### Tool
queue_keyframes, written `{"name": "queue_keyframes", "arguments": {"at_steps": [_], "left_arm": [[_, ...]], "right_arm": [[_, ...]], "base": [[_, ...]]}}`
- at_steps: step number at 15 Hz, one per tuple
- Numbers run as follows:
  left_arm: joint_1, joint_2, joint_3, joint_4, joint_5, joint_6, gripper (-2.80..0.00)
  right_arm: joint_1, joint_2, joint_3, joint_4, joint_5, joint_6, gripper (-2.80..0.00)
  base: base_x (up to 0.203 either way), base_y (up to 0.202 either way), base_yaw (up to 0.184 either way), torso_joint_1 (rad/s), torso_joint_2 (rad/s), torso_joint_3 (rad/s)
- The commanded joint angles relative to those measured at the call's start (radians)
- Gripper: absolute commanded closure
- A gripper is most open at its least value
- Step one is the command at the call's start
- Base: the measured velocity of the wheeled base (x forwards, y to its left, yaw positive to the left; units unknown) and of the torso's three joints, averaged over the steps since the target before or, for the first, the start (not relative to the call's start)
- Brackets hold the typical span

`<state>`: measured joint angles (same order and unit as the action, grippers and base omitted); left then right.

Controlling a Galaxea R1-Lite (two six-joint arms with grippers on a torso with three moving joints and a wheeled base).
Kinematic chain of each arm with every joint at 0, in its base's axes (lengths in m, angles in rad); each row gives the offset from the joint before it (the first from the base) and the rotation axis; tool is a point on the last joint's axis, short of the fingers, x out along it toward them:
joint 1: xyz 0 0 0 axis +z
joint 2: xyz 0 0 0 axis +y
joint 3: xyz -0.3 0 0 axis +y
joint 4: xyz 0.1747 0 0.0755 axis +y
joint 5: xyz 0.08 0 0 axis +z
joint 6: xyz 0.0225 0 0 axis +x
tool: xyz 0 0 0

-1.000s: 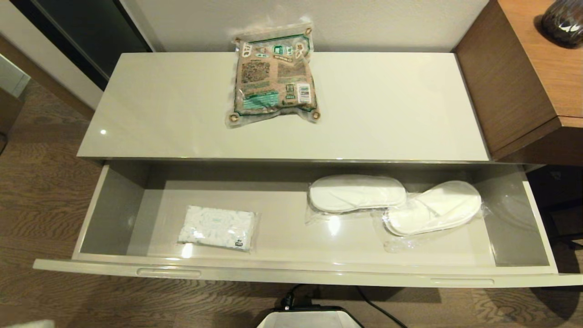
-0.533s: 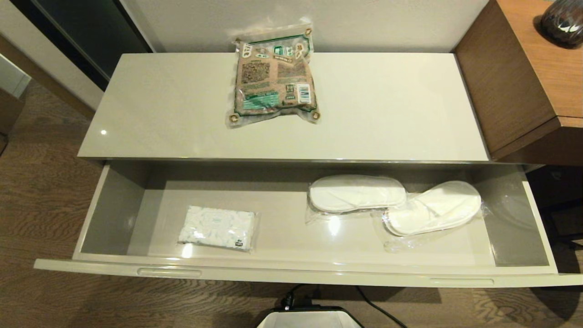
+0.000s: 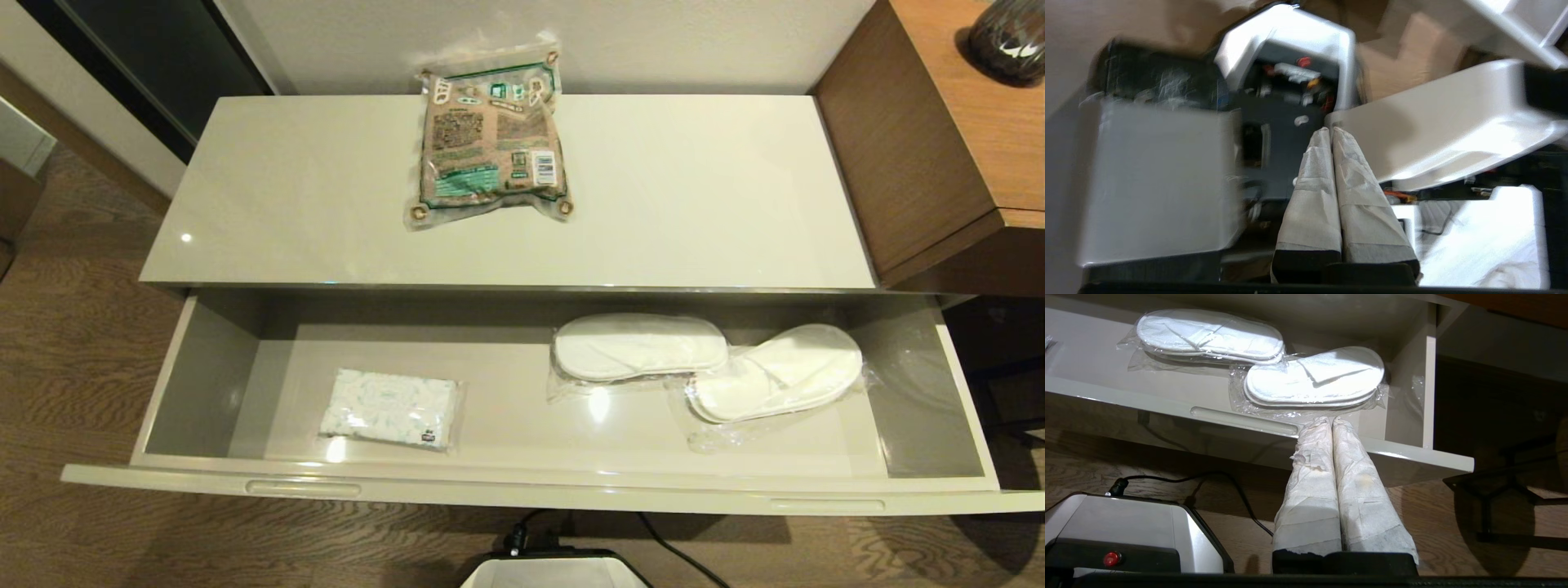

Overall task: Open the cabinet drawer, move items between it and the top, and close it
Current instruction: Close the drawer

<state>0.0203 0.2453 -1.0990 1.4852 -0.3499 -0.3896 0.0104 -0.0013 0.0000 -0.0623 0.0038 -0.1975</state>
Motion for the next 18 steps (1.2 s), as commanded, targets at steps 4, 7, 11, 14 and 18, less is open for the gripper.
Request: {"name": "queue_keyframes", "arguments": {"at_steps": [4, 7, 11, 14, 18], "left_arm": [[-0.024, -0.242, 0.212, -0.065, 0.078, 0.170, 0.00], [-0.025, -0.247, 0.273, -0.337, 0.145, 0.234, 0.00], [-0.025, -0.245, 0.623, -0.939, 0.224, 0.209, 0.00], [-0.025, -0.244, 0.928, -1.390, 0.262, 0.254, 0.00], [-0.025, -0.245, 1.102, -1.490, 0.347, 0.426, 0.00]], "right_arm": [[0.000, -0.022, 0.002, -0.001, 0.001, -0.002, 0.00], [0.000, -0.022, 0.002, -0.001, 0.001, -0.002, 0.00], [0.000, -0.022, 0.002, -0.001, 0.001, -0.002, 0.00], [0.000, -0.022, 0.002, -0.001, 0.001, -0.002, 0.00], [0.000, -0.022, 0.002, -0.001, 0.001, -0.002, 0.00]], "base": [[0.000, 0.000, 0.000, 0.000, 0.00, 0.000], [0.000, 0.000, 0.000, 0.000, 0.00, 0.000], [0.000, 0.000, 0.000, 0.000, 0.00, 0.000], [0.000, 0.000, 0.000, 0.000, 0.00, 0.000], [0.000, 0.000, 0.000, 0.000, 0.00, 0.000]]}}
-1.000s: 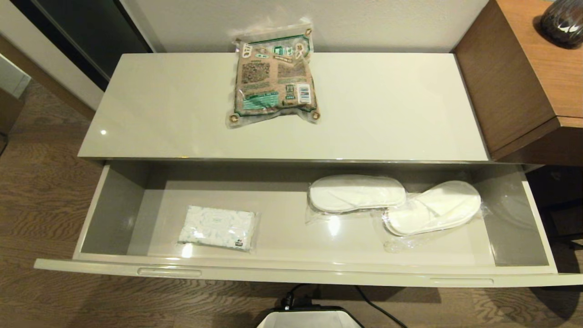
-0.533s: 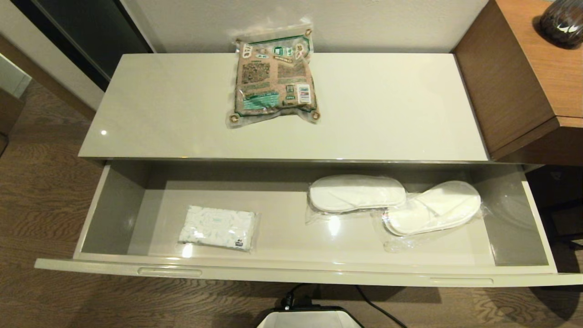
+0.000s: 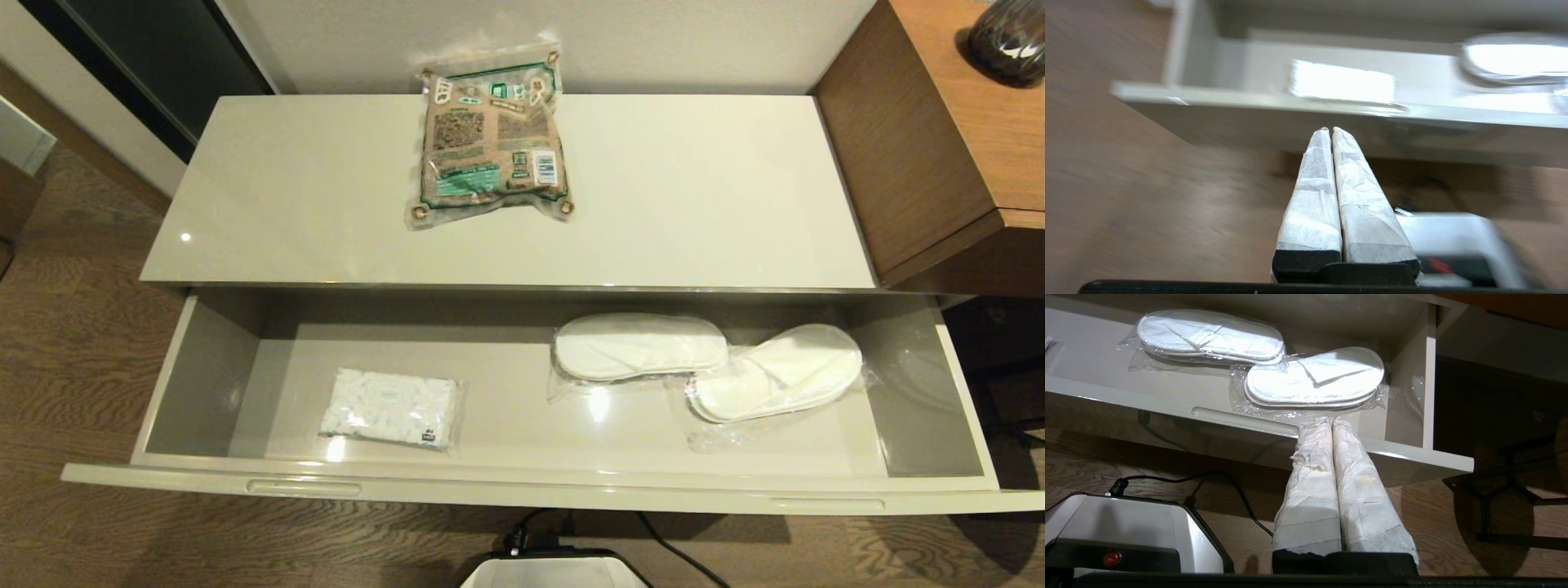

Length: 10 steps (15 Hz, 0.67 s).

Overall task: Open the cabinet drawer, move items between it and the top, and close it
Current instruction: Close the drawer

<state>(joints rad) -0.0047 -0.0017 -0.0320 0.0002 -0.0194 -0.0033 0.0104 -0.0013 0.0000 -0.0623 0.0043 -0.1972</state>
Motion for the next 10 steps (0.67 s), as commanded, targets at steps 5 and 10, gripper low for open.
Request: {"name": "queue_keyframes", "arguments": {"at_steps": [5, 10], "left_arm": [[0.000, 0.002, 0.032, 0.000, 0.019, 0.031, 0.00], [0.000, 0.002, 0.032, 0.000, 0.019, 0.029, 0.00]], "right_arm": [[0.000, -0.022, 0.002, -0.002, -0.001, 0.005, 0.00], [0.000, -0.022, 0.003, 0.002, 0.001, -0.014, 0.00]], "base": [[0.000, 0.000, 0.000, 0.000, 0.00, 0.000], [0.000, 0.000, 0.000, 0.000, 0.00, 0.000]]}}
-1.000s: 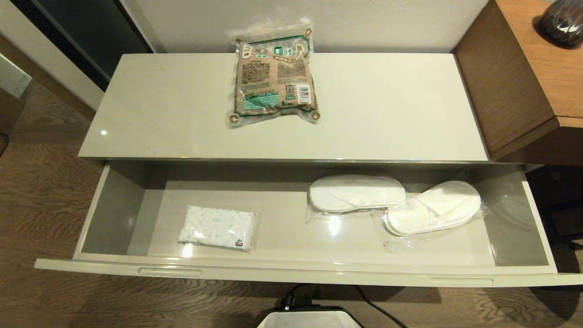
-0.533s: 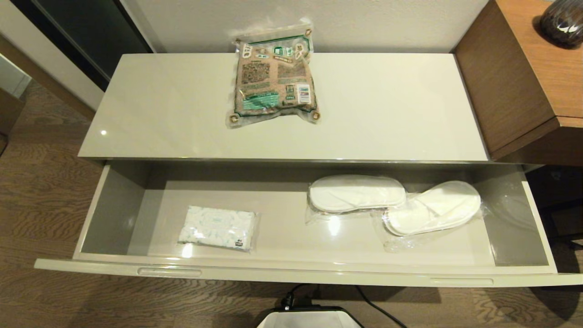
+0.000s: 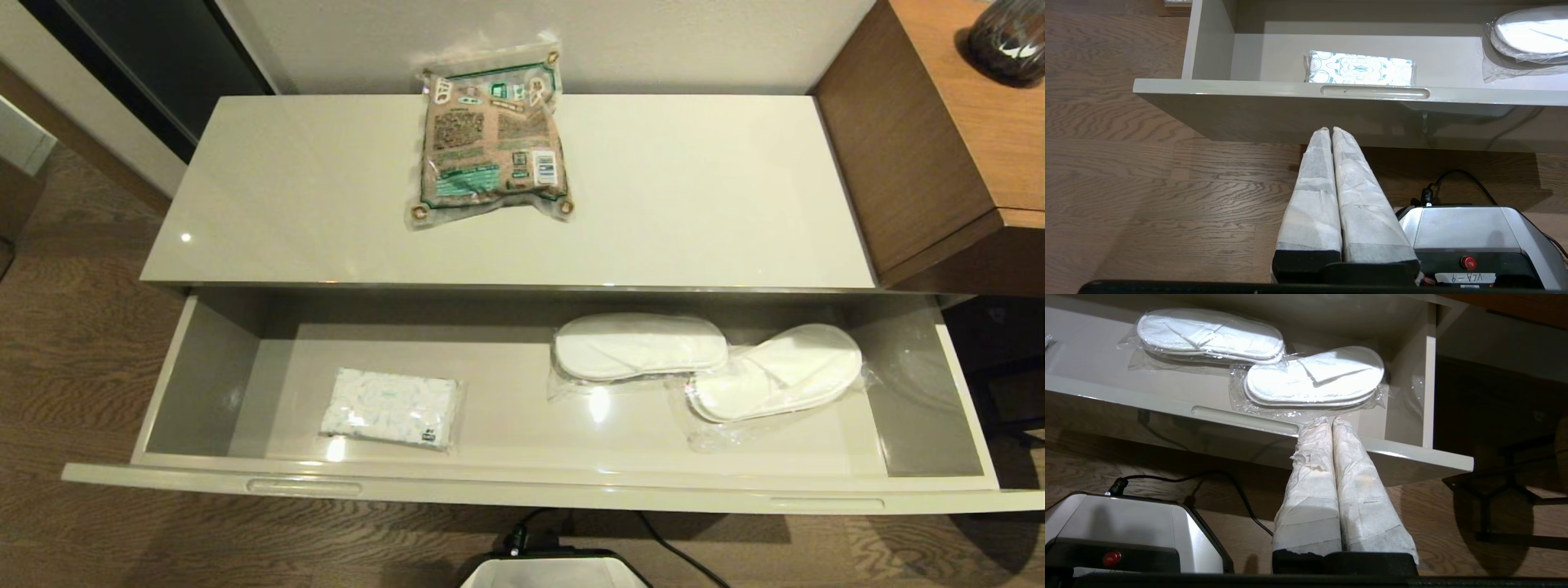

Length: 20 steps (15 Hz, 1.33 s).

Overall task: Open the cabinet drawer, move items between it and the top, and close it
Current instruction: Close the drawer

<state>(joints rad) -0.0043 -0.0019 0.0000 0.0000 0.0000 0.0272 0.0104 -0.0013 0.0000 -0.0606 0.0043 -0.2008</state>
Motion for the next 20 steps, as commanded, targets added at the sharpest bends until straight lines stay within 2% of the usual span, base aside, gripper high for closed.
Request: {"name": "queue_keyframes", "arguments": {"at_steps": [1, 3, 4, 6, 8, 12, 14, 16, 19, 20], "left_arm": [[0.000, 0.002, 0.000, 0.002, 0.000, 0.000, 0.00], [0.000, 0.002, 0.000, 0.002, 0.000, 0.000, 0.00], [0.000, 0.002, 0.000, 0.000, 0.000, -0.001, 0.00], [0.000, 0.002, 0.000, 0.000, 0.000, 0.000, 0.00], [0.000, 0.002, 0.000, 0.002, 0.000, 0.002, 0.00], [0.000, 0.002, 0.000, 0.002, 0.000, 0.002, 0.00], [0.001, 0.002, 0.000, 0.002, 0.000, 0.002, 0.00], [0.000, 0.002, 0.000, 0.002, 0.000, 0.001, 0.00], [0.000, 0.002, 0.000, 0.000, 0.002, 0.013, 0.00], [0.000, 0.002, 0.000, 0.000, 0.001, 0.016, 0.00]], "right_arm": [[0.000, -0.022, 0.003, 0.004, -0.001, -0.053, 0.00], [0.000, -0.022, 0.002, 0.014, -0.001, -0.217, 0.00], [0.000, -0.022, 0.001, 0.019, -0.001, -0.266, 0.00], [0.000, -0.022, 0.002, 0.019, -0.004, -0.264, 0.00], [0.000, -0.022, 0.002, 0.018, -0.013, -0.215, 0.00], [0.000, -0.022, 0.002, 0.003, -0.024, -0.039, 0.00], [0.000, -0.022, -0.017, 0.007, -0.035, -0.018, 0.00], [0.000, -0.022, -0.171, 0.134, -0.054, 0.006, 0.00], [0.000, -0.022, -0.508, 0.511, -0.010, 0.041, 0.00], [0.000, -0.022, -0.562, 0.597, -0.001, 0.049, 0.00]], "base": [[0.000, 0.000, 0.000, 0.000, 0.00, 0.000], [0.000, 0.000, 0.000, 0.000, 0.00, 0.000], [0.000, 0.000, 0.000, 0.000, 0.00, 0.000], [0.000, 0.000, 0.000, 0.000, 0.00, 0.000], [0.000, 0.000, 0.000, 0.000, 0.00, 0.000], [0.000, 0.000, 0.000, 0.000, 0.00, 0.000], [0.000, 0.000, 0.000, 0.000, 0.00, 0.000], [0.000, 0.000, 0.000, 0.000, 0.00, 0.000], [0.000, 0.000, 0.000, 0.000, 0.00, 0.000], [0.000, 0.000, 0.000, 0.000, 0.00, 0.000]]}}
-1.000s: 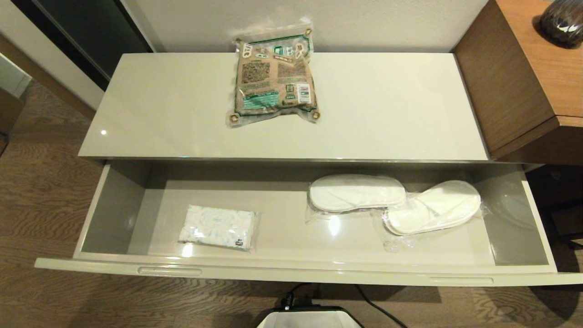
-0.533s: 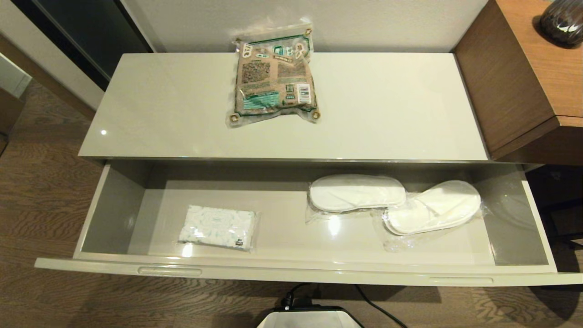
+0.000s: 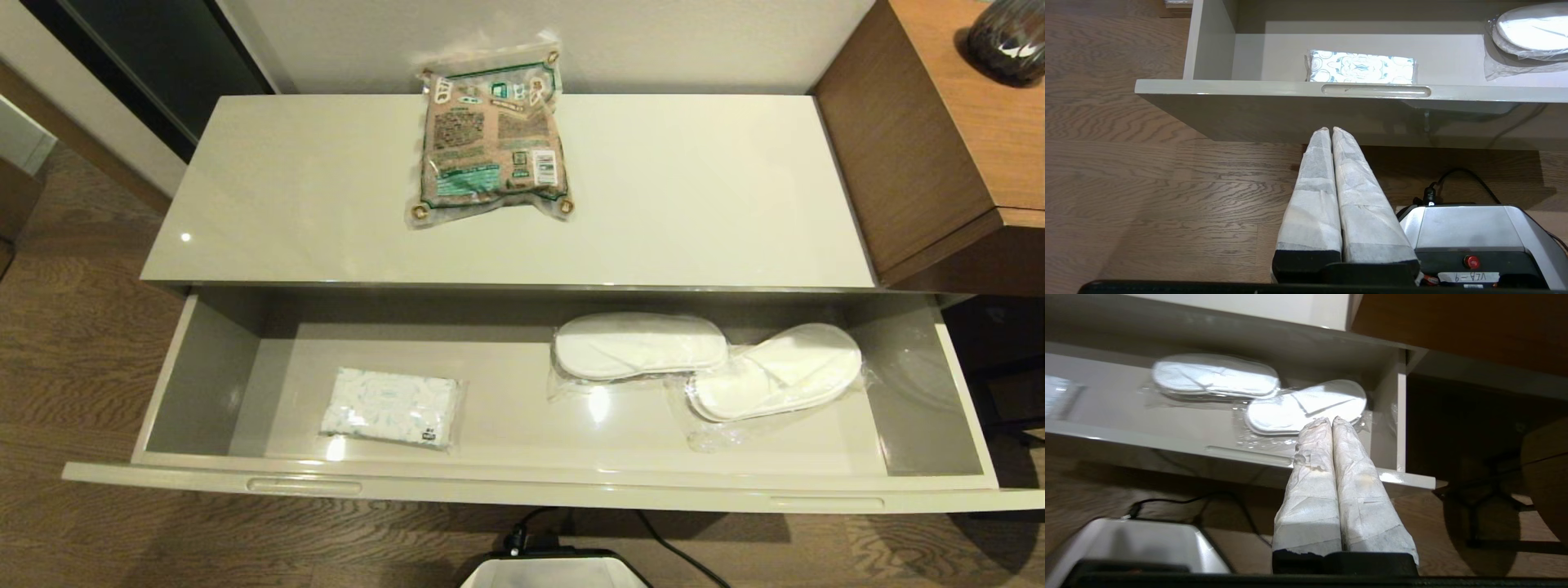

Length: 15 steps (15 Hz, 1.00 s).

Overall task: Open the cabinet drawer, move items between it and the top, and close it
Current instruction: Close the drawer

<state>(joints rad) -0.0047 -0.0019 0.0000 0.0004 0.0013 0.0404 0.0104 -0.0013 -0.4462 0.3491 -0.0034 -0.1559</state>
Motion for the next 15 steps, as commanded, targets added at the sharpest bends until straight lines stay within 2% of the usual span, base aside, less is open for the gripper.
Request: {"name": "queue_keyframes", "arguments": {"at_steps": [1, 3, 6, 9, 11, 15], "left_arm": [[0.000, 0.002, 0.000, 0.000, 0.000, 0.004, 0.00], [0.000, 0.003, 0.000, 0.000, -0.001, 0.004, 0.00], [0.000, 0.002, 0.000, 0.000, 0.002, 0.007, 0.00], [0.000, 0.002, -0.001, 0.000, 0.002, 0.007, 0.00], [0.000, 0.002, 0.000, 0.000, 0.002, 0.007, 0.00], [0.000, 0.002, 0.000, 0.000, -0.001, 0.022, 0.00]], "right_arm": [[0.000, -0.018, -0.137, 0.216, 0.008, 0.006, 0.00], [-0.003, 0.071, -0.169, 0.185, -0.016, 0.039, 0.00], [-0.018, 0.443, -0.268, 0.082, -0.081, 0.264, 0.00], [-0.016, 0.799, -0.196, -0.004, -0.077, 0.448, 0.00], [-0.008, 0.998, -0.064, -0.159, -0.047, 0.499, 0.00], [-0.002, 1.374, 0.116, -0.482, -0.027, 0.518, 0.00]], "base": [[0.000, 0.000, 0.000, 0.000, 0.00, 0.000], [0.000, 0.000, 0.000, 0.000, 0.00, 0.000], [0.000, 0.000, 0.000, 0.000, 0.00, 0.000], [0.000, 0.000, 0.000, 0.000, 0.00, 0.000], [0.000, 0.000, 0.000, 0.000, 0.00, 0.000], [0.000, 0.000, 0.000, 0.000, 0.00, 0.000]]}}
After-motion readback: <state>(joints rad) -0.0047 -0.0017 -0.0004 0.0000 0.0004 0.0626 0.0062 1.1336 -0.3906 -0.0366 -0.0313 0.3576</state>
